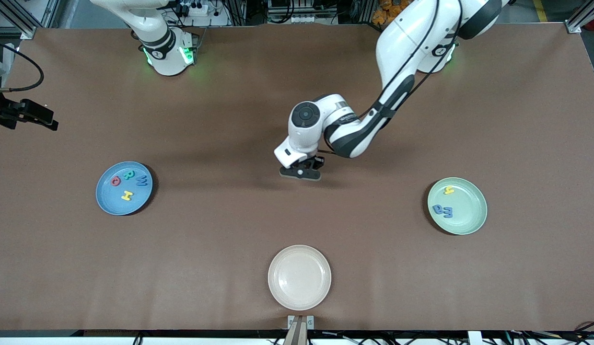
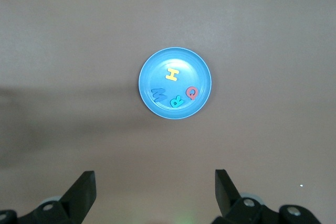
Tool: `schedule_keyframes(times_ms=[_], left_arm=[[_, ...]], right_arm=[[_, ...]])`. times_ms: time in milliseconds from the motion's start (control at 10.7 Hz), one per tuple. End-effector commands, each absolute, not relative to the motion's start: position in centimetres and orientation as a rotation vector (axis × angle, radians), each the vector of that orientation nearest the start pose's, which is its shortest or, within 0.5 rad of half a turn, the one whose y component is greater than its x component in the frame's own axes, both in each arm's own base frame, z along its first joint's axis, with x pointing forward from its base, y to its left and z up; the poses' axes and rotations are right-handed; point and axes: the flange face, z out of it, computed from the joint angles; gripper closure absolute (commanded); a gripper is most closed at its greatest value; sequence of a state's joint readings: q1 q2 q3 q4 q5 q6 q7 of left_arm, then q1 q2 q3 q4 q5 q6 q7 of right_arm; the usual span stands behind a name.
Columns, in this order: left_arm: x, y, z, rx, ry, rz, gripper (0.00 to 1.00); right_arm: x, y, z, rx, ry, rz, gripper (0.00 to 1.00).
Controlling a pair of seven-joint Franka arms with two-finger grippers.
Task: Sort uppercase to blue plate, lowercase to green plate
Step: 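Lift the M with the left gripper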
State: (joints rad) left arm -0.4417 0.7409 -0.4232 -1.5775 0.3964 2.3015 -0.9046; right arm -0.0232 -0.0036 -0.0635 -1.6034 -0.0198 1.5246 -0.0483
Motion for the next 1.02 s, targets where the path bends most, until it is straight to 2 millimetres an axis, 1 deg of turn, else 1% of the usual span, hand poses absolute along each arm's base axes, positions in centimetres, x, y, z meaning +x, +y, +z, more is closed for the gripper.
schedule_keyframes(times_ms=[0,93,186,279,373,559,652,745,838,932], left_arm=[[49.8,-48.5,32.1,-3.113,0.126,-0.212,1.00],[52.0,-46.2,35.6,-3.124,0.044,-0.279,1.00],[53.2,-44.4,36.9,-3.112,-0.012,-0.286,1.00],[53.7,-43.8,37.2,-3.103,-0.040,-0.279,1.00],[54.0,-43.9,37.9,-3.117,-0.056,-0.283,1.00],[56.1,-40.7,38.2,-3.092,-0.136,-0.249,1.00],[57.1,-39.3,38.3,-3.109,-0.192,-0.218,1.00],[58.5,-37.6,39.0,-3.131,-0.266,-0.201,1.00],[59.0,-36.6,39.8,-3.128,-0.249,-0.198,1.00],[59.7,-35.0,40.1,-3.109,-0.222,-0.185,1.00]], right_arm=[[53.7,-4.7,61.1,-3.154,0.039,0.099,0.00],[53.8,-4.6,61.0,-3.154,0.036,0.101,0.00],[53.7,-4.6,61.1,-3.154,0.034,0.099,0.00],[53.8,-4.6,61.0,-3.154,0.034,0.101,0.00],[53.8,-4.6,61.0,-3.154,0.034,0.101,0.00],[53.8,-4.4,61.0,-3.154,0.029,0.101,0.00],[53.8,-4.3,61.0,-3.154,0.027,0.101,0.00],[53.8,-4.2,61.0,-3.154,0.024,0.101,0.00],[53.8,-4.1,61.0,-3.154,0.019,0.103,0.00],[53.8,-4.1,61.0,-3.154,0.019,0.103,0.00]])
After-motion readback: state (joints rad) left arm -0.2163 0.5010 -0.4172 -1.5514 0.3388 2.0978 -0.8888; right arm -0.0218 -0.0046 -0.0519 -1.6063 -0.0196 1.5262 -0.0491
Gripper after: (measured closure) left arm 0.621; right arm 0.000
